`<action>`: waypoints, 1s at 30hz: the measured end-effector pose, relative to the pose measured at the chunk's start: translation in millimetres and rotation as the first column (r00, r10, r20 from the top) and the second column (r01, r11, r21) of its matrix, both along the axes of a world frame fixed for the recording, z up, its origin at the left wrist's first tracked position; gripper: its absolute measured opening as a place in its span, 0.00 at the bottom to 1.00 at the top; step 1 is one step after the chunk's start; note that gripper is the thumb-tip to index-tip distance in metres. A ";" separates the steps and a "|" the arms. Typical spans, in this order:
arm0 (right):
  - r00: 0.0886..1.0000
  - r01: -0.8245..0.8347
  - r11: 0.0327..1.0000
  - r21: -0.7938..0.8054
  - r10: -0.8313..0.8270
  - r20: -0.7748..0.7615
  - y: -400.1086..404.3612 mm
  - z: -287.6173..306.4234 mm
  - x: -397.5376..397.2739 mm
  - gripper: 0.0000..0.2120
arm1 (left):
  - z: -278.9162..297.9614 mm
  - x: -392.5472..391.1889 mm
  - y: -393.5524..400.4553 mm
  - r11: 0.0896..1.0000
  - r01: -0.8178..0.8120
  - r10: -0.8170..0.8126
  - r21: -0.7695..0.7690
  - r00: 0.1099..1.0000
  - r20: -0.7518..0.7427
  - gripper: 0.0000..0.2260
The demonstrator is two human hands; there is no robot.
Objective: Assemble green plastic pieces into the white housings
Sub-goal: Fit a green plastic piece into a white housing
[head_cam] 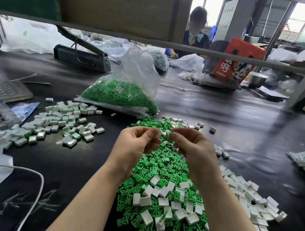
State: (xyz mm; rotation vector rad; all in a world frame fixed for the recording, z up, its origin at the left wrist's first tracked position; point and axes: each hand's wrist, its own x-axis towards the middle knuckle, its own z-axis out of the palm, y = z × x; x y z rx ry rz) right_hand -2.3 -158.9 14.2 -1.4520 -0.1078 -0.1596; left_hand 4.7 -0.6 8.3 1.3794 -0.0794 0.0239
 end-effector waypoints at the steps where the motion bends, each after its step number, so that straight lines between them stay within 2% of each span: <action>1: 1.000 0.007 1.000 -0.002 -0.007 0.008 0.4 0.3 0.4 0.04 | 0.3 0.0 -0.1 1.000 0.014 -0.014 -0.004 1.000 -0.006 0.06; 20: 0.987 0.091 0.994 -0.060 -0.082 0.138 1.5 -0.6 2.1 0.05 | -0.6 -1.8 -1.1 0.990 0.049 -0.063 0.135 0.993 0.100 0.05; 30: 0.986 0.069 0.935 -0.347 -0.011 0.167 -1.8 0.3 0.6 0.08 | -2.9 -0.8 -1.3 0.987 0.032 -0.048 0.160 0.994 0.097 0.04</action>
